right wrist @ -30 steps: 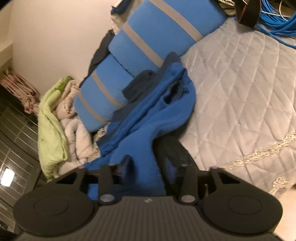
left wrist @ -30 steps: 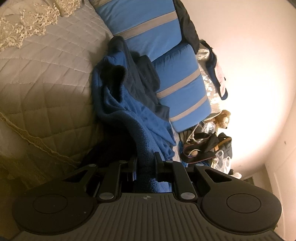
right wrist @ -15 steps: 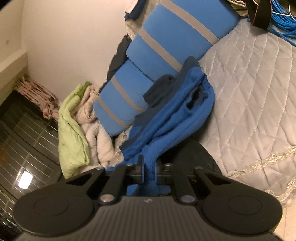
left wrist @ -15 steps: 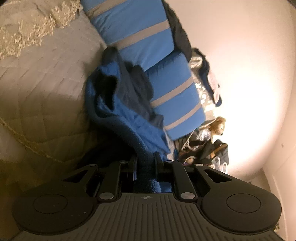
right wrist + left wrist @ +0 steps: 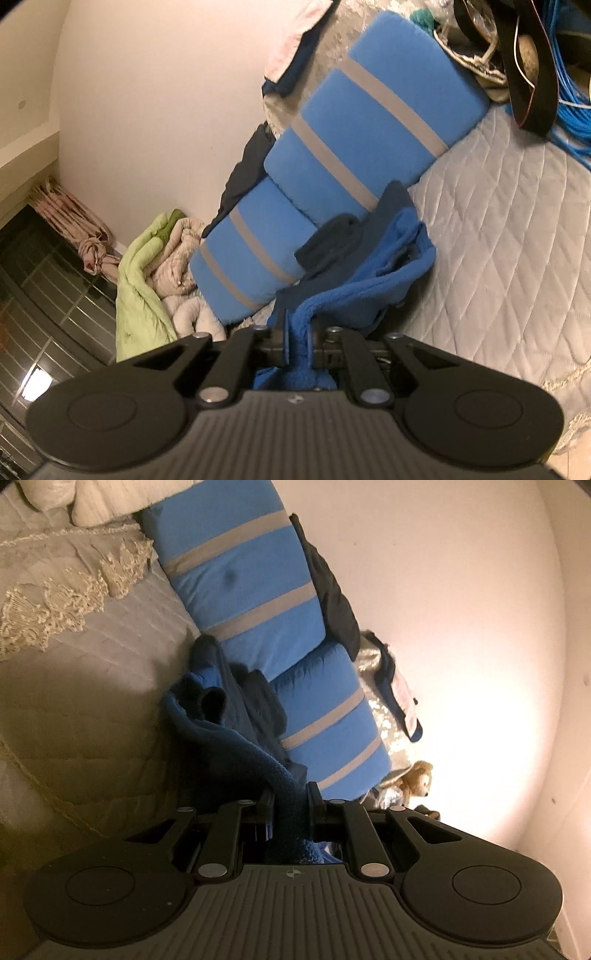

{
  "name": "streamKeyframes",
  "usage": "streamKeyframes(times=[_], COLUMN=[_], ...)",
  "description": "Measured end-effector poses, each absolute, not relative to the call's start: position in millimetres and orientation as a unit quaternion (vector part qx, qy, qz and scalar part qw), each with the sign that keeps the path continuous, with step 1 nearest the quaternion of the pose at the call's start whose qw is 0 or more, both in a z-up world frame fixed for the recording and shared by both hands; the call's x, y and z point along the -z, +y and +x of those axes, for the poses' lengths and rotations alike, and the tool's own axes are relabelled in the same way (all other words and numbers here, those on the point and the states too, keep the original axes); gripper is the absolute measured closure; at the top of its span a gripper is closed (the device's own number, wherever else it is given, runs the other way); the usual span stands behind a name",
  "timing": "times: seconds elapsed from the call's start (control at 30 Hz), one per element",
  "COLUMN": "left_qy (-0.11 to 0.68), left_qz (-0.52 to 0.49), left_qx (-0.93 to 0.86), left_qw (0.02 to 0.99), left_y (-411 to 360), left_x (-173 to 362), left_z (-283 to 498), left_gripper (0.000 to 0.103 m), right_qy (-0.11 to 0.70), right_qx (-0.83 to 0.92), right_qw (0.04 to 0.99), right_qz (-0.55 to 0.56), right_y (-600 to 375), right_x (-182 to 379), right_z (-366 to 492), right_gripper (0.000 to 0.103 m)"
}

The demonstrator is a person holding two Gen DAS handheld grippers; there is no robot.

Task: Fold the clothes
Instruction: 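Lift the held blue fleece with both grippers and carry it toward the pillows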

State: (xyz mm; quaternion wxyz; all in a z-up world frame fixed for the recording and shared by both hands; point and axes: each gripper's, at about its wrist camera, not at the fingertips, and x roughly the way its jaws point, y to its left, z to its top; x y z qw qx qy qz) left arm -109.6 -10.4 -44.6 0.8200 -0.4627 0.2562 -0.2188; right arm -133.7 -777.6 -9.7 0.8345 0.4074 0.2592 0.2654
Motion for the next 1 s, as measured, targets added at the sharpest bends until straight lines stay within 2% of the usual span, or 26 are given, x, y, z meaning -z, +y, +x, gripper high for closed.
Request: streamKeyframes(times=[0.23, 0.5, 0.63, 1.0], left_qy=[0.227, 0.206, 0.213, 0.217], left_qz=[-0.467, -0.445, -0.443, -0.443], left_qx=[0.212, 0.237, 0.223, 0.193], left_qw=[0.828, 0.839, 0.842, 0.848], left_y=[-10.0, -15.7, -17.0, -17.8], left_x=[30.2, 10.3, 15.4, 15.0], left_z=[-128.9, -156.8, -143.0, -100.2], left_gripper=[0.088, 0.088, 0.088, 0.088], right_qy=[0.254, 0.247, 0.251, 0.258], right_qx=[-0.277, -0.267, -0.253, -0.233], right_qw=[0.807, 0.808, 0.819, 0.823], right_qz=[0.456, 0.463, 0.45, 0.45], right_y=[-785.7, -797.7, -799.8, -787.4], right_x=[8.6, -3.7, -6.9, -7.7], right_z=[-139.1, -166.2, -174.9, -128.5], right_gripper=[0.094, 0.094, 0.094, 0.094])
